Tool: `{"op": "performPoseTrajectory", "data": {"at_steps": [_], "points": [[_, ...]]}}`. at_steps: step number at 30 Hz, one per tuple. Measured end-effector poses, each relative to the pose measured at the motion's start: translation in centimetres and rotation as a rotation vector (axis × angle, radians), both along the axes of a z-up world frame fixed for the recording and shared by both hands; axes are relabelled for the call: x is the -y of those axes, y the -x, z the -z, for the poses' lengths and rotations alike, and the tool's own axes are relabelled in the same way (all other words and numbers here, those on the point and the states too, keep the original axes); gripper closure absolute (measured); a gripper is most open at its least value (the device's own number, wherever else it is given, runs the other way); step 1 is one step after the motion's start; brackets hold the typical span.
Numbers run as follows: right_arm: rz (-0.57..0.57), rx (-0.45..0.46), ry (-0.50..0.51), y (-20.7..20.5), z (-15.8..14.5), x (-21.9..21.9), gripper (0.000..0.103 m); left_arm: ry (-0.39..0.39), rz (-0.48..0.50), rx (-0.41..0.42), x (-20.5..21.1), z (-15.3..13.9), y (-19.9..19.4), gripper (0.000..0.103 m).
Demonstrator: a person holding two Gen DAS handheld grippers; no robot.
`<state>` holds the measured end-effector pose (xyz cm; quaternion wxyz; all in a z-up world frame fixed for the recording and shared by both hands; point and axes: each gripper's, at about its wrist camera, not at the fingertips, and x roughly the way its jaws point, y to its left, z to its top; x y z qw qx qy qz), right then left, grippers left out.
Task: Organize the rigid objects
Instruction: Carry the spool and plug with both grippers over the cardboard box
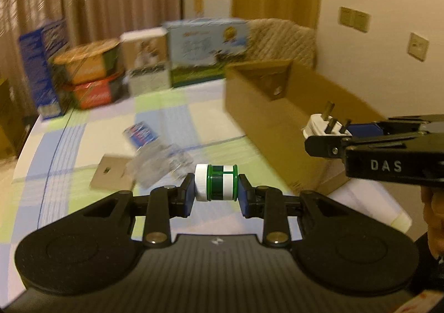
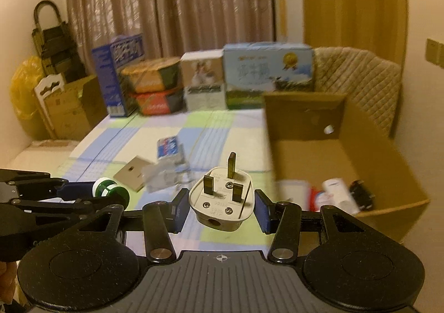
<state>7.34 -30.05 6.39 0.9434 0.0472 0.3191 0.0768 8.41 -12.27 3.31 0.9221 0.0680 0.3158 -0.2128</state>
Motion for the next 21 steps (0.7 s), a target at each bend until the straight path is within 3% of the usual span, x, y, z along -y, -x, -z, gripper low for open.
{"op": "performPoseTrajectory", "data": {"at_steps": [11,21], "points": [[0.126,0.02,0.068,-2.1,-4.2,10.4,0.057,0.054,0.14,0.051,9.5,-4.5,-2.9,0.076],[0.182,-0.056,0.02,-4.2,-2.1,15.5,0.057,0.039,0.182,-0.033,14.6,-1.9,-6.6,0.076]]}}
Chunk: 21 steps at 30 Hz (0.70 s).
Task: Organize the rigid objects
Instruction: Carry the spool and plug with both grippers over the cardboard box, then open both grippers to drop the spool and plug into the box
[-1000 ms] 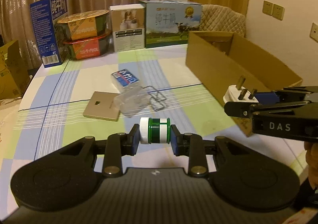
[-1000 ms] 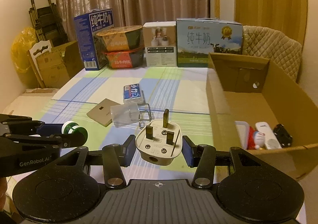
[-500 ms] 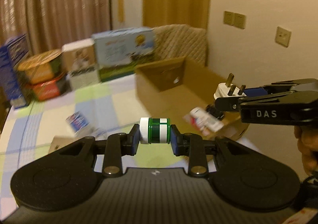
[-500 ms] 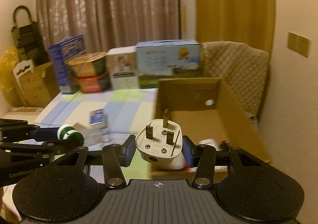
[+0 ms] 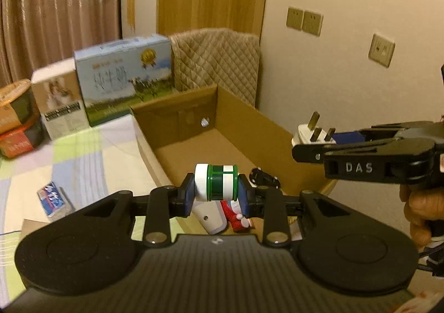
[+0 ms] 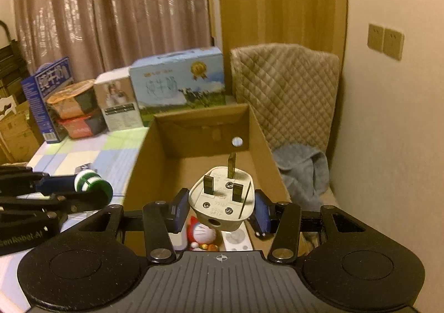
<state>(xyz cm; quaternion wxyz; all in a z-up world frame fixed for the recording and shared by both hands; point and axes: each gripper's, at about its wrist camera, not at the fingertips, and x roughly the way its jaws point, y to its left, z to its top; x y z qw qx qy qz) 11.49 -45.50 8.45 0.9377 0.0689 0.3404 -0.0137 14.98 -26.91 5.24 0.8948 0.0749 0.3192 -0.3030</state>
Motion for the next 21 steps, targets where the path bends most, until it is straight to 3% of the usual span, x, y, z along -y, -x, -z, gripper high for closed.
{"op": "performPoseTrajectory", "data": {"at_steps": [12,15,21], "points": [[0.021,-0.031,-0.022,-1.4,2.1,2.0,0.057,-0.041,0.022,-0.035,2.7,3.0,-1.7,0.076],[0.027,-0.033,-0.026,-1.5,2.3,2.2,0.057,-0.04,0.015,-0.036,2.8,3.2,-1.9,0.056],[0.028,-0.036,-0.028,-1.4,2.3,2.4,0.057,-0.021,-0.015,-0.019,1.6,2.3,-2.0,0.056]]}}
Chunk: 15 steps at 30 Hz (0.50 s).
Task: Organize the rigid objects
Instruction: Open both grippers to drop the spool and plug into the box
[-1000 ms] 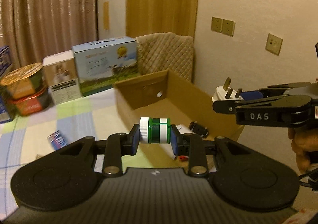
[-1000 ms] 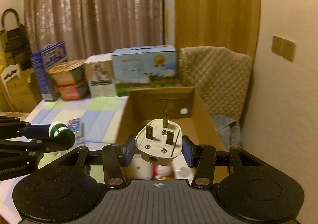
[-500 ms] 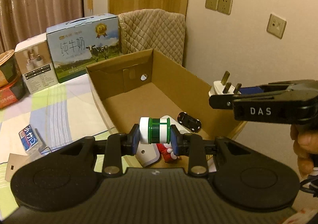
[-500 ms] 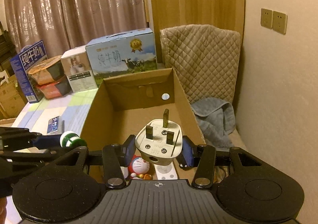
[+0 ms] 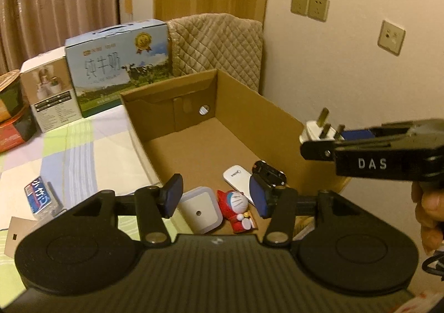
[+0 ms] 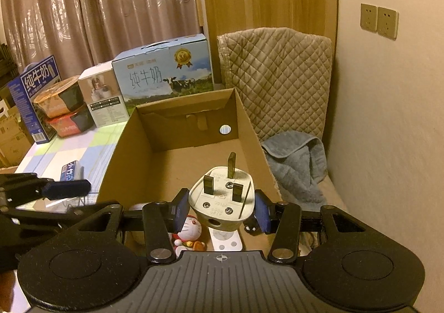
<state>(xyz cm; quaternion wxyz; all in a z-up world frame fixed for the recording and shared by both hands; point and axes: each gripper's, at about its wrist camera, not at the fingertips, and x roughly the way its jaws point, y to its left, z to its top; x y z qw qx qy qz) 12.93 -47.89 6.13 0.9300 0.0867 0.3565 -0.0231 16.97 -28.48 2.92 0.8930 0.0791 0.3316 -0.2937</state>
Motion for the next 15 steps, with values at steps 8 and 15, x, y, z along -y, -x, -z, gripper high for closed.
{"op": "performPoseTrajectory", "data": {"at_steps": [8,15], "points": [[-0.002,0.002,-0.001,0.0,-0.2,-0.6,0.057,0.005,-0.021,0.006,-1.2,-1.0,0.1,0.055],[-0.01,-0.003,0.009,-0.5,-0.1,-1.2,0.057,0.012,-0.029,0.002,-1.6,-0.7,0.6,0.053]]}}
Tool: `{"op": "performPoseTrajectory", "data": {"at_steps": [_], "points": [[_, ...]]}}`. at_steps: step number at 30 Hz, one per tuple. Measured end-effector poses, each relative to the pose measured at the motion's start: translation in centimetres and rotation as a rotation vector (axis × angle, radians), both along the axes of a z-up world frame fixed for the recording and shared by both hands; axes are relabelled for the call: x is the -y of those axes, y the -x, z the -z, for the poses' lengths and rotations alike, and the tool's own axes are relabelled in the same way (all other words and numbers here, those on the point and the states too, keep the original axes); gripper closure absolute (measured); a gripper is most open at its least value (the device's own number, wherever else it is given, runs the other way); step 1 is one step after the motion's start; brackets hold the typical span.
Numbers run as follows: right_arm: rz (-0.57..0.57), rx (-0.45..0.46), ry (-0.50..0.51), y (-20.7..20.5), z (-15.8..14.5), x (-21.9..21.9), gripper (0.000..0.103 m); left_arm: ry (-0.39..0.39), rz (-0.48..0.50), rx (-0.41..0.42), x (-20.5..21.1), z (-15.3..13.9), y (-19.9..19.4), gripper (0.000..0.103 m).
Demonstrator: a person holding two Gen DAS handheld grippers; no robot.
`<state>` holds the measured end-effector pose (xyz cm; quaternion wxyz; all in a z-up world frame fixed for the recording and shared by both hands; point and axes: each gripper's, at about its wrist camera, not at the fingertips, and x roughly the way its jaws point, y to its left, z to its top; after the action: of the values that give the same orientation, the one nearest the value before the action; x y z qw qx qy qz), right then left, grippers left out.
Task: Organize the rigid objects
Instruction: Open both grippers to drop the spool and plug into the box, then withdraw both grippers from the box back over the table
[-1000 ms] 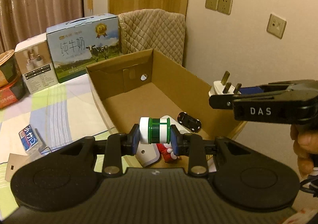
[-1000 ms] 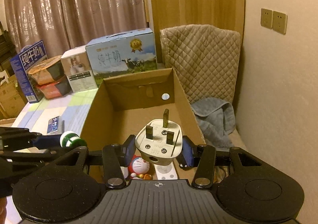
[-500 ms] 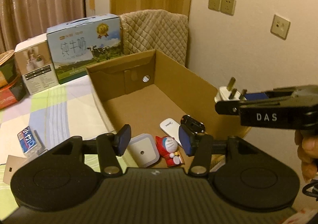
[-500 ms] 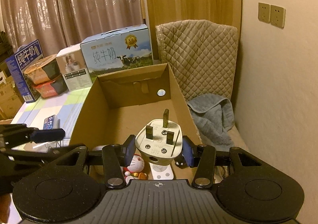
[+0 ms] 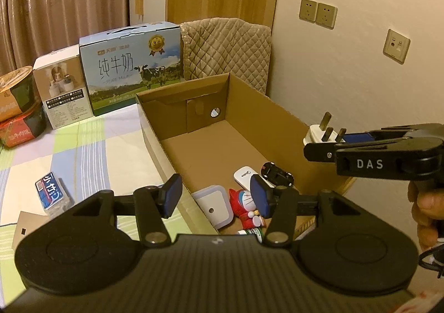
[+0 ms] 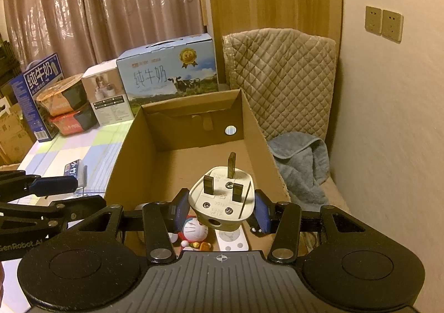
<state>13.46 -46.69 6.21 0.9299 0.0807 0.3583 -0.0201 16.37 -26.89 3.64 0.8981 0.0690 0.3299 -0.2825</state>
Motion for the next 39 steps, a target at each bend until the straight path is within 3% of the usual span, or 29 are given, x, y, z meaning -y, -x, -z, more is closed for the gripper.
{"op": "performPoseTrajectory", "data": {"at_steps": [18,39], "points": [[0.009,-0.06,-0.025,-1.9,2.4,0.2,0.057,0.011,-0.029,-0.026,-1.2,1.0,-0.6,0.048],[-0.023,-0.003,-0.026,-0.2,0.1,-1.5,0.056,0.029,-0.076,-0.023,-4.6,0.3,-0.2,0.04]]}}
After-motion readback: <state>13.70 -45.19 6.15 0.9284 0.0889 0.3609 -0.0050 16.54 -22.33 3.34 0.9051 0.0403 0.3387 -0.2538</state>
